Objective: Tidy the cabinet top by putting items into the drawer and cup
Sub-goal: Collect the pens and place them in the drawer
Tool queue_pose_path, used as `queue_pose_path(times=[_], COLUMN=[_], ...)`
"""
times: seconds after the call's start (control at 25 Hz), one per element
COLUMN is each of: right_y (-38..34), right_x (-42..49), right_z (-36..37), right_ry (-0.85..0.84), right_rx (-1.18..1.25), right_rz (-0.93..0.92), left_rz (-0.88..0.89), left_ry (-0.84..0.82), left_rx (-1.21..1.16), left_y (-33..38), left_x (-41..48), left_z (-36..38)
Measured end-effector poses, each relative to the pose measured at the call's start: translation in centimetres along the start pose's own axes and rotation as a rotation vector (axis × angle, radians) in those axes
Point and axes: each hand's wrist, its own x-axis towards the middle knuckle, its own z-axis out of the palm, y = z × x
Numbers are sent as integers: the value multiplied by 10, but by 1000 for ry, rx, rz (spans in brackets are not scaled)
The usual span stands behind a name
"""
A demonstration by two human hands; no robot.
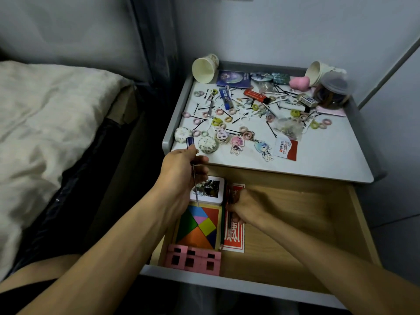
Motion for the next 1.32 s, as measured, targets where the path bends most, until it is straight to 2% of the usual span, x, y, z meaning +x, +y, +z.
queue_pose_path(times=[0.24,0.56,0.72,0.84,0.96,1.04,1.32], right_y=[3,-9,-12,-23,-43,-53,-50], right_x=[2,-5,-18,-44,-82,-96,-105], right_z=[1,-2,-16,-34,-44,-45,-46], right_ry=[28,76,52,87,-9,-16,-57], right_rx=[1,-84,-101,166,500,583,714], right_rz=[-25,-106,-146,-247,-369,-400,-319], left_rz=[-14,-19,-13,8,9,-14,-33], left_ry=[-7,53,13,-42,-120,-186,-275], left_rx=[-31,201,270,314,346,309,311], left_y=[0,-1,-1,-3,-6,-10,-26], left_x=[0,-1,-1,-3,-4,-5,-6], left_z=[5,3,2,3,5,6,7])
